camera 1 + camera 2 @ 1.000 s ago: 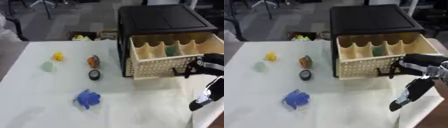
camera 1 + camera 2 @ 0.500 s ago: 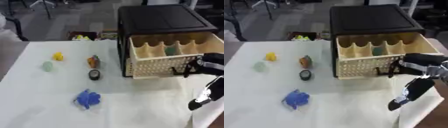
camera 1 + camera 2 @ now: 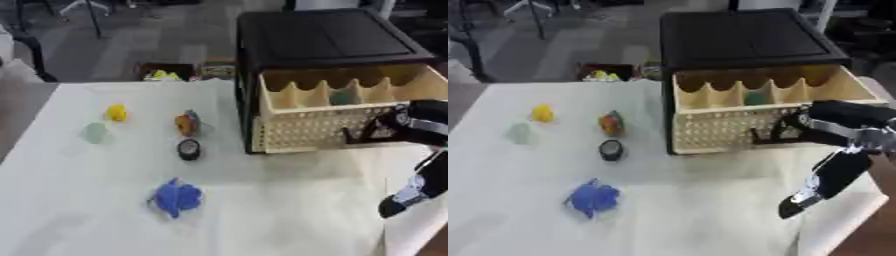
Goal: Pick up objects from table and place into drawer.
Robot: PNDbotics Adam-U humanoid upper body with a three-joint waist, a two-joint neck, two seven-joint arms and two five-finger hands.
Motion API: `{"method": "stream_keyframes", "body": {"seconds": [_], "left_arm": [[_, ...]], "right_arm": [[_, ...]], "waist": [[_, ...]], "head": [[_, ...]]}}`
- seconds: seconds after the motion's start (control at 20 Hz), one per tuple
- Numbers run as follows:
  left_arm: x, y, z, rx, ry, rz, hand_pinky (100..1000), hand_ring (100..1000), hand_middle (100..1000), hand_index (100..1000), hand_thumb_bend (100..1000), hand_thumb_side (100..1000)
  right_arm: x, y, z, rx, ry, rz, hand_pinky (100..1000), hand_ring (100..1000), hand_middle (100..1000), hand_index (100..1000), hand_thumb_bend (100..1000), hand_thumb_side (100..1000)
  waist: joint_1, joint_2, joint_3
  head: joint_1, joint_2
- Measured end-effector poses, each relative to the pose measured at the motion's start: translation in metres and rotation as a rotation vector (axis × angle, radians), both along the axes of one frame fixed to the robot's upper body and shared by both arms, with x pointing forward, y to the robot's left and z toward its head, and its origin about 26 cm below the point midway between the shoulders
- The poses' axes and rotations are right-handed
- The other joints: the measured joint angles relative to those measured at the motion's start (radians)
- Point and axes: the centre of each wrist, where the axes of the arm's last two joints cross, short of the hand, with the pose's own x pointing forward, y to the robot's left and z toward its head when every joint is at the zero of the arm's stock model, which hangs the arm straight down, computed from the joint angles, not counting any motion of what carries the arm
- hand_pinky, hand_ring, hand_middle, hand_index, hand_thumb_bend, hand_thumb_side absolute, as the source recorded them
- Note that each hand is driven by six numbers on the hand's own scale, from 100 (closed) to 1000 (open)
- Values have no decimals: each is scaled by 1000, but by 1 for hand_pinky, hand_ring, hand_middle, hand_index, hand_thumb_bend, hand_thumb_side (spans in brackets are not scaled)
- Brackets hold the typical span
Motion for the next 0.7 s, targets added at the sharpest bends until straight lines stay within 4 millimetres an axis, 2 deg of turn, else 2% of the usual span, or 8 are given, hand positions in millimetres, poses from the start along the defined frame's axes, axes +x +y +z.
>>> {"method": "stream_keyframes", "body": {"seconds": [0.7], "left_arm": [[0,0,0,-3,1,2,695,755,742,815,100,798]], "right_arm": [[-1,-5,4,30,36,27,100,100,100,814,1000,541]], "waist": [[-1,0,-5]], "head": [[5,0]]}}
